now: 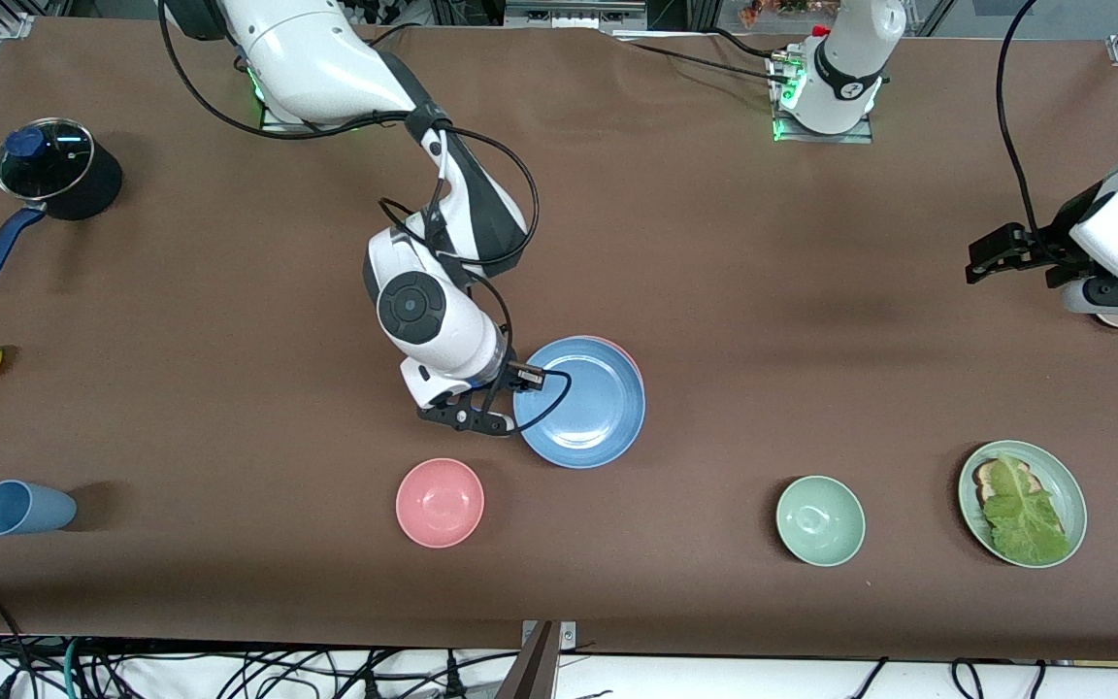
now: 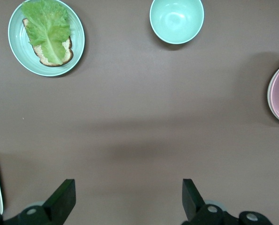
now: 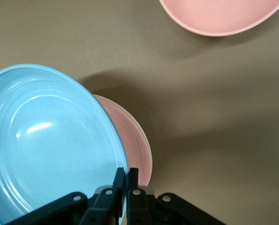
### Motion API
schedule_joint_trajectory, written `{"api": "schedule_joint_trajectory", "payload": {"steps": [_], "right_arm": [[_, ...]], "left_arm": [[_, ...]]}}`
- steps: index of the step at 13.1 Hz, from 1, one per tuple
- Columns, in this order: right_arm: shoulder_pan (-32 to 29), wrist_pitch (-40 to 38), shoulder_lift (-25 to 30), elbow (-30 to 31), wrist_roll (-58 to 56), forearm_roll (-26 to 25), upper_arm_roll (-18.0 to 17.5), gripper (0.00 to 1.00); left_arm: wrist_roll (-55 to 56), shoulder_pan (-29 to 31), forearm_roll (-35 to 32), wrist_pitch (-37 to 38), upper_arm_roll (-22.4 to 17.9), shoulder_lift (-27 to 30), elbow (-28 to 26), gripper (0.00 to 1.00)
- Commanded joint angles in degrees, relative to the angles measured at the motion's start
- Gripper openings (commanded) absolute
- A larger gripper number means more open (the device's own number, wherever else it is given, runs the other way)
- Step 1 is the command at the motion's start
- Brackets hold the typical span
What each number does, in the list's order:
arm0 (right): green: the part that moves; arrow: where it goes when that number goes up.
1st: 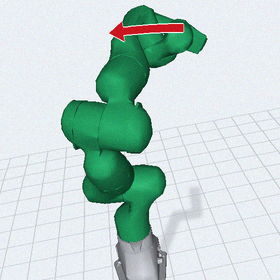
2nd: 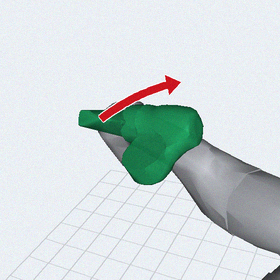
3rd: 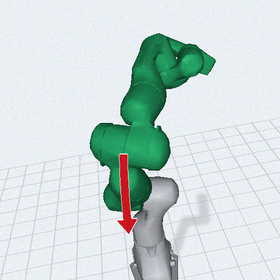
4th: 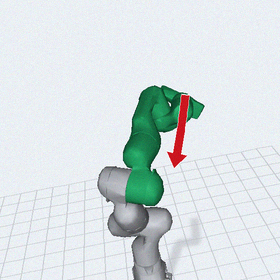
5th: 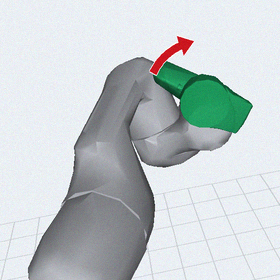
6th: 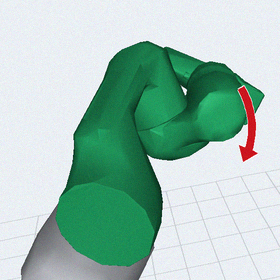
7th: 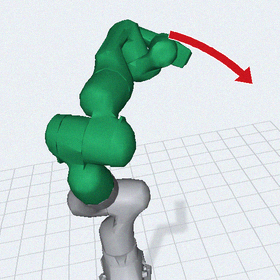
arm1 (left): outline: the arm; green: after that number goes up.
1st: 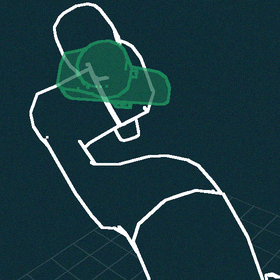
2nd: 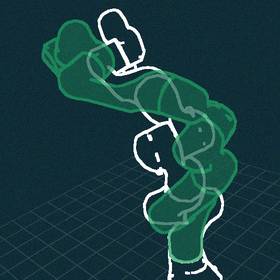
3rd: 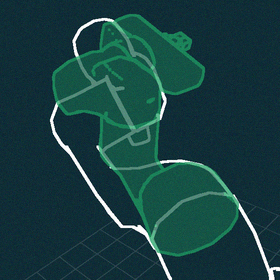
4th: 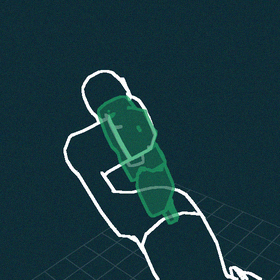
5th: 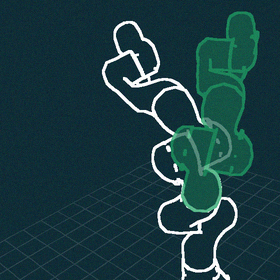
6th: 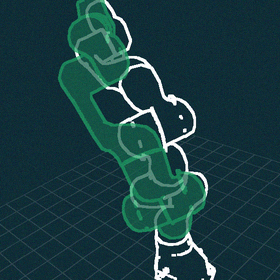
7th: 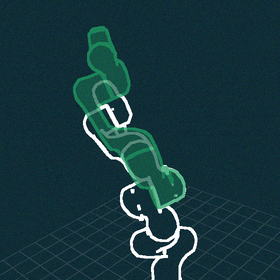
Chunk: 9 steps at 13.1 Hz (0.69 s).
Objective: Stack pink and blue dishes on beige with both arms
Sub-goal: 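Lower the blue plate onto the stack and open the right gripper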
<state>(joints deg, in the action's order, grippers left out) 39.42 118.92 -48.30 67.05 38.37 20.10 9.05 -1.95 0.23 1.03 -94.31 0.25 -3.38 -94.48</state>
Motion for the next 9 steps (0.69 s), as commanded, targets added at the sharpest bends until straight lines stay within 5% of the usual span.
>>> {"api": "schedule_joint_trajectory", "payload": {"steps": [1,9], "right_arm": [[1.2,1.4,-1.0,0.5,1.7,1.2,0.0,0.00],[2.1,3.7,-1.5,3.4,0.8,1.3,0.0,0.00]], "left_arm": [[-1.3,0.1,1.4,0.2,0.0,0.4,1.7,1.00],[-2.0,0.0,1.5,1.8,-0.1,0.1,2.0,1.00]]}}
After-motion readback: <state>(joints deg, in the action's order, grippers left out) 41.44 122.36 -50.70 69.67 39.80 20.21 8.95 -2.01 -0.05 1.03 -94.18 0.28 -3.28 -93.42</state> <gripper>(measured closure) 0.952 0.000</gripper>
